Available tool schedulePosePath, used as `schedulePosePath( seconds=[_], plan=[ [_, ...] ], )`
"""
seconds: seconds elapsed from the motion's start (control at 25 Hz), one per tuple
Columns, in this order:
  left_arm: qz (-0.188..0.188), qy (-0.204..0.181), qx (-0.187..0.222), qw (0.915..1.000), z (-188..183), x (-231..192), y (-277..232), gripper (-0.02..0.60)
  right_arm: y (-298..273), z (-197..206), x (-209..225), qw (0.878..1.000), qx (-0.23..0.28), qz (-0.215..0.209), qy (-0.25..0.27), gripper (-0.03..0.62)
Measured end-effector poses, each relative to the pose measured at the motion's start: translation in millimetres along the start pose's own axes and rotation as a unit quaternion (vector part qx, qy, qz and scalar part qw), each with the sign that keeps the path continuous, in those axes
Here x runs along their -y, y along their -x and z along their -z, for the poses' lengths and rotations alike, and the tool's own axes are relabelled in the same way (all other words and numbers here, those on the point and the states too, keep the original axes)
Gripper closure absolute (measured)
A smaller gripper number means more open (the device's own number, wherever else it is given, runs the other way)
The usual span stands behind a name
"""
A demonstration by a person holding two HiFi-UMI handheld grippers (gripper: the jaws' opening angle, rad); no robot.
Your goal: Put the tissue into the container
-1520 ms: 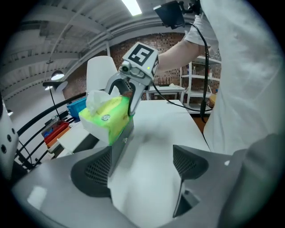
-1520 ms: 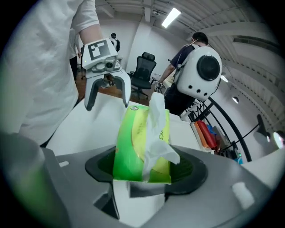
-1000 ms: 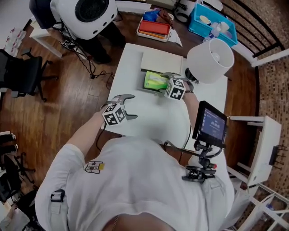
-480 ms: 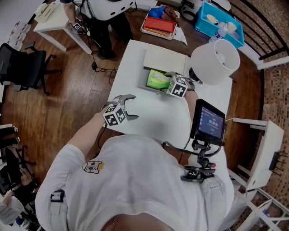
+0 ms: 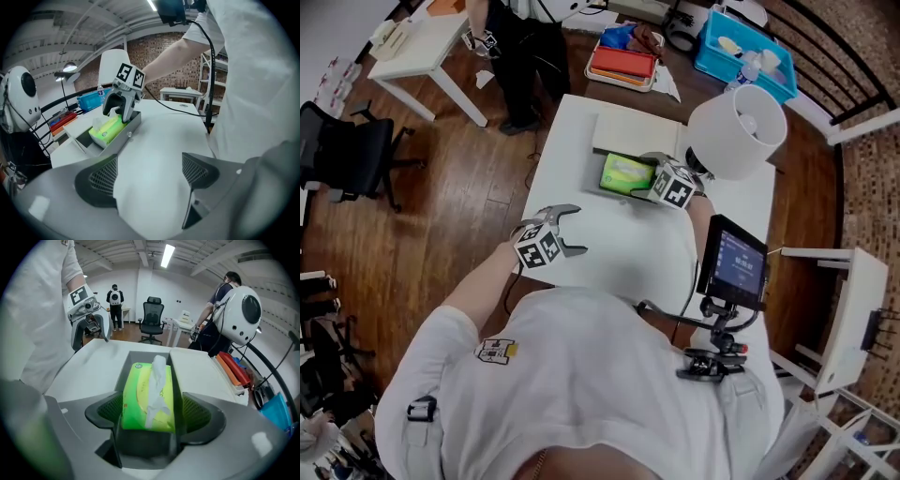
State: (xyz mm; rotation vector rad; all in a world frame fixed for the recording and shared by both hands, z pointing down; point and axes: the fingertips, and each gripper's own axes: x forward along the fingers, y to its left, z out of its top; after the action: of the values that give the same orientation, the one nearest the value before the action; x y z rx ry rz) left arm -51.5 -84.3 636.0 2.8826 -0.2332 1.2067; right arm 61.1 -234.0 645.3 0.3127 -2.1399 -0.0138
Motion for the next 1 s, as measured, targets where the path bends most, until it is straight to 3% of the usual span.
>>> schedulePosePath(
  seconds=[0.12, 0.32, 0.48, 0.64, 0.8, 1.0],
  plan=[
    [-0.007, -0.003, 0.009, 0.9999, -4, -7, 1, 0.15, 20, -14, 4, 0.999, 0.023, 0.032, -0.001, 0.212],
    [-0.04, 0.001, 0.05, 0.998, -23, -35, 3, 0.15, 67, -41, 4, 0.99, 0.075, 0.118, -0.015, 0.295],
    [-0.095, 0.007, 0.105, 0.9899, -48, -61, 17, 0.153, 112, -59, -12, 0.967, 0.147, 0.193, -0.077, 0.342],
    [-0.125, 0.027, 0.151, 0.9802, -59, -63, 34, 0.207, 137, -56, -48, 0.937, 0.198, 0.249, -0.141, 0.396],
    [-0.121, 0.057, 0.153, 0.9792, -37, -41, 36, 0.261, 122, -34, -98, 0.931, 0.188, 0.252, -0.186, 0.43],
    [-0.119, 0.076, 0.116, 0.9831, 2, -11, 23, 0.419, 83, -3, -154, 0.926, 0.158, 0.234, -0.249, 0.549]
  ],
)
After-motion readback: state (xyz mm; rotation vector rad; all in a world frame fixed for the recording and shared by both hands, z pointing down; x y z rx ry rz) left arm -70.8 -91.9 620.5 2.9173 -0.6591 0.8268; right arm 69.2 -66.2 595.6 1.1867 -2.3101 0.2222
